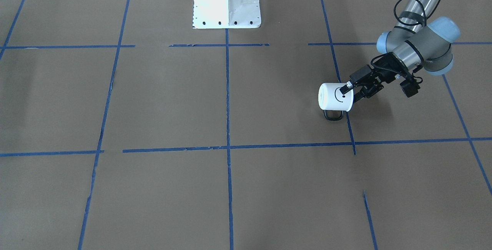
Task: Flip mug
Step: 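Move the left gripper in toward the white mug lying on its side, then close the left gripper on the mug's rim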
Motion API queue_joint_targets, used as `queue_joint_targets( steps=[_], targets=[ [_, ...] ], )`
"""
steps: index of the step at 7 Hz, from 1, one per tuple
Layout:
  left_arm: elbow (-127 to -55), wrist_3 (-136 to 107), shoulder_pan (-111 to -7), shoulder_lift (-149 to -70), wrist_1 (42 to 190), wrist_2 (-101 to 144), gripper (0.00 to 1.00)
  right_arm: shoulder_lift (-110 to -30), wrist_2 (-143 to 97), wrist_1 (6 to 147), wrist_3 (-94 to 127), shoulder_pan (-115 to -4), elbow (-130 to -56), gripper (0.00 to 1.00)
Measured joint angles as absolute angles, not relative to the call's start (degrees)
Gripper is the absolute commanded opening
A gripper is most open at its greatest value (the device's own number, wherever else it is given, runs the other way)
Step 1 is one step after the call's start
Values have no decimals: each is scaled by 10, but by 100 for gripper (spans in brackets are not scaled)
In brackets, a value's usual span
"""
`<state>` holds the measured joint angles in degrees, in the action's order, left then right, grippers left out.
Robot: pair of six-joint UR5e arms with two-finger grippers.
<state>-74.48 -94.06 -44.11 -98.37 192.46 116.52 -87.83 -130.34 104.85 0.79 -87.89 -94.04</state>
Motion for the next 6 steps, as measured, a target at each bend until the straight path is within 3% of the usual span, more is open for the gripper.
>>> queue_joint_targets(
  steps=[4,6],
  targets=[
    [-745,-930,-440,-993,1921,1194,95,-879,-1303,1049,8,-879,-940,100],
    [-745,-931,-439,-1002,1920,1194,38,-878,-1303,1049,8,-879,-940,100]
  ],
)
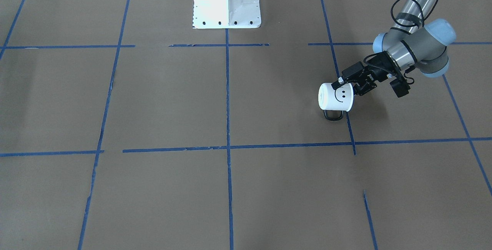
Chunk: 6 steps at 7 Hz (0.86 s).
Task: Flip mug
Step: 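Close the left gripper on the mug's rim, then lift the mug with the left gripper and carry it toward the table center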
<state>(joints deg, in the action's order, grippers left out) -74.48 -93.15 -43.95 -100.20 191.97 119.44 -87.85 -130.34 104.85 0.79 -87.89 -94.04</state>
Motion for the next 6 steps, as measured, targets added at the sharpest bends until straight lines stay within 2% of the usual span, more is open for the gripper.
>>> queue_joint_targets(
  steps=[1,2,3,4,6],
  targets=[
    [-745,-932,-439,-1004,1920,1195,21,-878,-1303,1049,8,-879,-940,100],
    [-745,-932,-439,-1004,1919,1196,14,-878,-1303,1049,8,-879,-940,100],
    [-747,-932,-440,-1005,1916,1202,4,-878,-1303,1049,8,-879,-940,100],
    [-749,-932,-440,-1008,1908,1215,0,-878,-1303,1049,8,-879,-940,100],
    [-760,-934,-439,-1015,1890,1231,0,-878,-1303,1049,8,-879,-940,100]
  ],
)
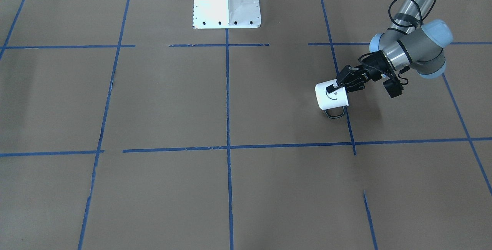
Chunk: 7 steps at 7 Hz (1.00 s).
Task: Flip mug
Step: 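Lift the mug with the left gripper and carry it toward the table center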
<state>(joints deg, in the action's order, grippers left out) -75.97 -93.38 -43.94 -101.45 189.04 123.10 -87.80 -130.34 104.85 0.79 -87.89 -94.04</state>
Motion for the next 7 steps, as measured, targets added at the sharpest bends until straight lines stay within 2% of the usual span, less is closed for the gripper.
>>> queue_joint_targets(
  steps=[5,7],
  targets=[
    [-822,-953,-440,-1031,1809,1265,0,-878,-1303,1049,8,-879,-940,100],
    [-878,-954,-441,-1065,1677,1264,0,-878,-1303,1049,8,-879,-940,100]
  ],
)
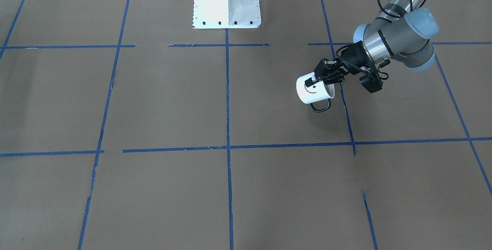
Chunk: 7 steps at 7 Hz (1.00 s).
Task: Flip mug
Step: 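Lift the mug with the left gripper and carry it toward the table center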
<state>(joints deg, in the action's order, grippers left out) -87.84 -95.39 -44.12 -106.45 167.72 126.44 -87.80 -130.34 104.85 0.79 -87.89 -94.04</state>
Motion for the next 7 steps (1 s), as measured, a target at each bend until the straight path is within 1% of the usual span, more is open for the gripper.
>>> queue_joint_targets(
  steps=[1,3,5,7],
  targets=[
    [-899,-952,-441,-1091,1604,1263,0,-878,-1303,1049,8,-879,-941,100],
    [-925,-940,-441,-1169,1439,1257,0,-878,-1303,1049,8,-879,-941,100],
    [-933,-905,-431,-1255,1278,1216,0,-878,-1303,1049,8,-879,-940,100],
    [-933,-863,-396,-1335,1125,1144,0,-878,-1303,1049,8,-879,-941,100]
  ],
)
